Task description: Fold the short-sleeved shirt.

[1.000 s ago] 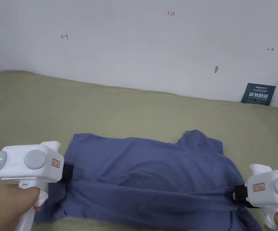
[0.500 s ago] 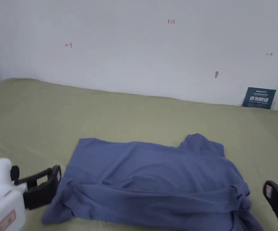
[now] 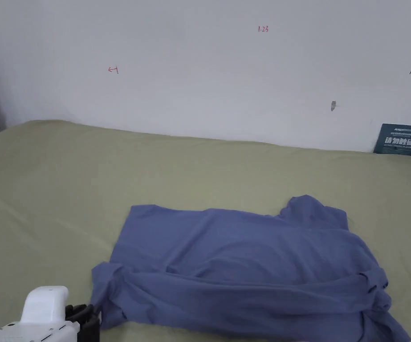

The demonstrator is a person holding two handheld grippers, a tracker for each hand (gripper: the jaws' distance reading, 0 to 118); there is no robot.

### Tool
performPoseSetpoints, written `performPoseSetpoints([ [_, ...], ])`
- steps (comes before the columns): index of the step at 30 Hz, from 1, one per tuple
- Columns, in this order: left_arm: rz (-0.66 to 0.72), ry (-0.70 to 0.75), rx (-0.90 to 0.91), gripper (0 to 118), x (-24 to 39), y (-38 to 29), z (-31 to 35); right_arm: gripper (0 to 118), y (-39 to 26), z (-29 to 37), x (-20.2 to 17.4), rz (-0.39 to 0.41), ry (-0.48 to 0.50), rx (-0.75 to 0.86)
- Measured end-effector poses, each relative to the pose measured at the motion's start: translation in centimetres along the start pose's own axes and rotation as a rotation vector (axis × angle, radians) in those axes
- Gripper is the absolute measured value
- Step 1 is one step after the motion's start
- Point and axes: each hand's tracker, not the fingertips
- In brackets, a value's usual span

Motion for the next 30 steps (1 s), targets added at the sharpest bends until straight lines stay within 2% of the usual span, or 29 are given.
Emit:
performPoseSetpoints([
  [2,0.011,0.033,-0.020,65,-0.1,0.4,-2.8,0,-0.1,-0.3,0.0,0.000,-0.004,-0.006],
  [3,0.022,0.039,-0.055,72,-0.7,0.6,-4.4,0,-0.2,-0.5,0.1,0.002,-0.004,-0.011],
  [6,0.058,0.047,-0.115,70,-0.9,1.5,-7.5,0,-0.3,-0.9,0.7,0.007,-0.020,-0.043],
  [7,0.068,0.034,-0.157,64,-0.9,2.0,-7.8,0,-0.5,-1.3,0.9,0.003,-0.031,-0.064],
  [8,0.062,0.053,-0.141,47,-0.8,2.2,-7.8,0,-0.5,-1.5,1.4,-0.003,-0.046,-0.082],
  [9,0.058,0.065,-0.112,4,-0.7,2.3,-7.3,2,-0.8,-2.3,1.9,-0.016,-0.054,-0.116],
  [10,0.058,0.056,-0.091,4,-0.9,2.7,-7.2,20,-1.0,-3.4,2.4,-0.041,-0.055,-0.173],
  [11,0.084,0.001,-0.068,4,-1.8,2.6,-7.4,51,-1.3,-4.7,3.0,-0.070,-0.045,-0.220],
  [12,0.093,-0.006,-0.077,4,-1.7,2.6,-7.4,91,-1.2,-5.9,3.7,-0.098,-0.032,-0.279],
  [13,0.088,-0.001,-0.094,4,-1.6,2.6,-7.7,96,-1.7,-7.6,4.4,-0.105,-0.039,-0.328],
  [16,0.064,0.004,-0.119,4,-1.5,2.8,-7.8,92,-3.3,-12.4,6.0,-0.132,-0.065,-0.406],
  [18,0.070,0.001,-0.122,4,-1.5,2.6,-7.8,92,-4.0,-15.8,6.9,-0.175,-0.042,-0.490],
  [19,0.072,0.000,-0.123,4,-1.7,2.9,-7.8,90,-4.3,-17.3,7.0,-0.174,-0.059,-0.526],
  [20,0.076,0.001,-0.123,4,-1.7,2.8,-7.8,82,-5.5,-18.8,8.1,-0.182,-0.050,-0.551],
  [21,0.077,0.000,-0.125,4,-1.7,2.7,-7.8,55,-5.6,-19.7,8.3,-0.191,-0.057,-0.545],
  [22,0.079,-0.004,-0.128,4,-1.7,2.8,-7.7,23,-5.6,-20.4,8.4,-0.196,-0.056,-0.541],
  [23,0.080,-0.005,-0.129,4,-1.7,3.0,-7.6,10,-5.7,-20.9,8.5,-0.201,-0.043,-0.555],
  [24,0.077,-0.006,-0.131,4,-1.6,3.0,-7.6,9,-5.4,-20.5,7.5,-0.196,-0.044,-0.565],
  [27,0.060,-0.010,-0.138,4,-1.2,3.5,-7.1,8,-4.5,-19.2,6.7,-0.105,-0.055,-0.539],
  [30,0.022,-0.019,-0.122,4,-0.9,3.9,-5.1,7,-2.1,-15.5,6.3,-0.118,-0.047,-0.487],
])
